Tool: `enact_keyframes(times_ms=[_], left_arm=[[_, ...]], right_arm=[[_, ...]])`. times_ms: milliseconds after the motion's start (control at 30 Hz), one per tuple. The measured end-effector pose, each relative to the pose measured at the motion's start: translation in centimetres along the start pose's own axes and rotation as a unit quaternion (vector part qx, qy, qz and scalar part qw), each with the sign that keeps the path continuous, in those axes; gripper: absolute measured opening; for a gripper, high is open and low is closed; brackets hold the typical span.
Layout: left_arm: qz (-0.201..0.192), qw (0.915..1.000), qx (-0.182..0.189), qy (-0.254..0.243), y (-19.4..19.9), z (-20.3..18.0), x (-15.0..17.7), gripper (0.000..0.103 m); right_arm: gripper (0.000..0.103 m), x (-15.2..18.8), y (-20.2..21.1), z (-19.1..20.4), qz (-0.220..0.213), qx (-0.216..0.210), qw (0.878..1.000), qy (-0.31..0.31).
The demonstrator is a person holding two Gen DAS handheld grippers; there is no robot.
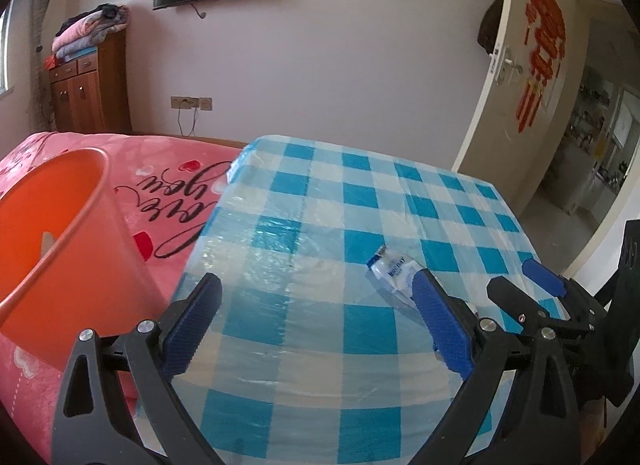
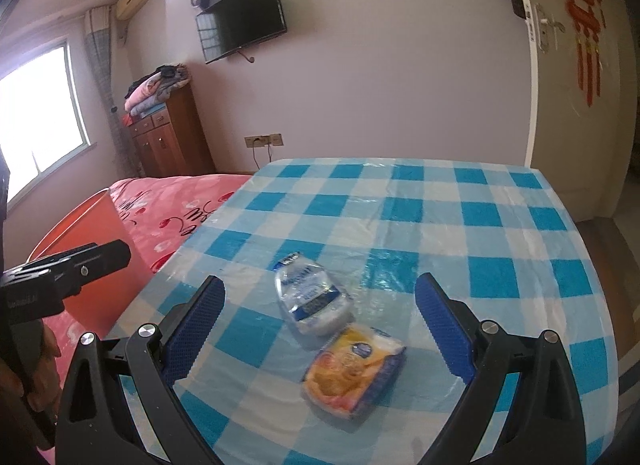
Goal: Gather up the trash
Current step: 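Move both tools back to the table toward the bottle and bread bag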
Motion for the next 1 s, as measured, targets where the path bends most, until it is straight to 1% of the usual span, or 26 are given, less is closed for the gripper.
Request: enact_keyframes(times_ms=[133,367,600,767,1000], left_arm=[[0.010,0.9999,0.001,-0.006,-1.0,-1.0,0.5,0.096],[0.039,0.9992,0.004,-0.008,-3.0,-2.6,1.8,0.096],[0.072,0.9973,0.013,-0.004,-5.4,-4.3,3.2,0.096],[0.097,0.9951,0.019,0.006,-7.3,-5.5,3.8,0.096],[0.135,0.9900,0.026,0.033,-10.4,-7.3,4.5,0.096]], right_arm=[[0.095,0.7,-0.2,-1.5,0.003,0.005,1.000,-0.011],[0.095,2.4,-0.5,-4.7,0.015,0.008,0.999,-0.048],[0.095,4.9,-1.5,-7.8,0.046,0.006,0.995,-0.091],[0.095,6.1,-1.9,-8.6,0.063,-0.018,0.991,-0.115],[0.095,6.9,-2.4,-7.1,0.084,-0.068,0.987,-0.116]])
Point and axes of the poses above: each gripper's, at about its wrist camera, not at the fingertips, and y roughly against the way its jaws point, z to its left, x to its underside, the point moved 7 cm from there along -y, roughly the way its jaws point, and after that the axes turned 15 degrees about y, right-handed, at the moved point
